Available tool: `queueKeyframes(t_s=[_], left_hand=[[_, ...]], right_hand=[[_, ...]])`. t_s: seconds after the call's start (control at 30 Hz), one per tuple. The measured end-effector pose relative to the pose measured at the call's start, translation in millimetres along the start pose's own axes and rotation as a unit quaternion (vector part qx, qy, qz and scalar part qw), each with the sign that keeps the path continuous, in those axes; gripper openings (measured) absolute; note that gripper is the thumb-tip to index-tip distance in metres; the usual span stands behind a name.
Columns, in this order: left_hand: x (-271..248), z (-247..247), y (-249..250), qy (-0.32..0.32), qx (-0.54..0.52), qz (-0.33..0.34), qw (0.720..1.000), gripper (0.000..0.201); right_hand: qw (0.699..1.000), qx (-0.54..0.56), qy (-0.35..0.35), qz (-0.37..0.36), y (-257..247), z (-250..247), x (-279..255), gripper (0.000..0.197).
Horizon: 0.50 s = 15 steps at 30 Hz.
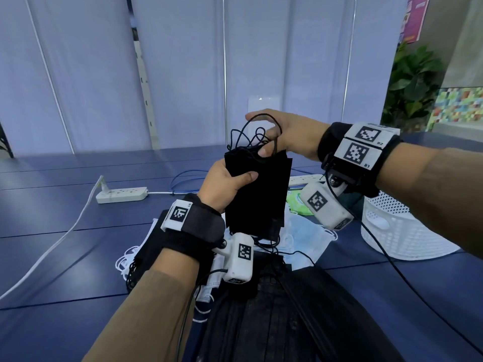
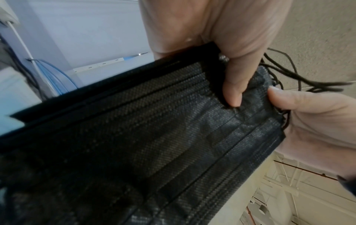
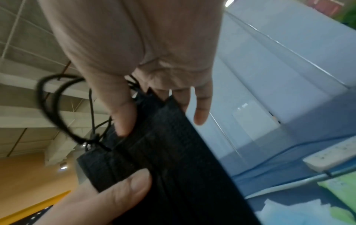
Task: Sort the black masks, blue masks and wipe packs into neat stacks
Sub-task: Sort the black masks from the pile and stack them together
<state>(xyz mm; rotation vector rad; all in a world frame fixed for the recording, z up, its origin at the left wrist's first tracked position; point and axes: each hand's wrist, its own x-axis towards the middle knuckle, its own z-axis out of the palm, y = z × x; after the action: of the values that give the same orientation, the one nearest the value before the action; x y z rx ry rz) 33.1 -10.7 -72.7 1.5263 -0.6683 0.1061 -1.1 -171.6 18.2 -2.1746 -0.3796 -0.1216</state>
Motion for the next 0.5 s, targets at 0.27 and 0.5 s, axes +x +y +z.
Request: queueKeyframes(t_s=[0.27,0.5], left_hand=[[-0.9,-0.7,-1.5,-0.006,-0.007,-0.016,1.0,0.028],[-2.0,-2.2,1.9,0.013,-0.039,-0.014,0.999,0.023]], right_hand=[[0.968,0.249,0.015,-0.02,-21.4,-8.1,3.6,0.046],[0.999,0.04,-0.001,0.011,-38.1,-26.5,-0.2,0.041]])
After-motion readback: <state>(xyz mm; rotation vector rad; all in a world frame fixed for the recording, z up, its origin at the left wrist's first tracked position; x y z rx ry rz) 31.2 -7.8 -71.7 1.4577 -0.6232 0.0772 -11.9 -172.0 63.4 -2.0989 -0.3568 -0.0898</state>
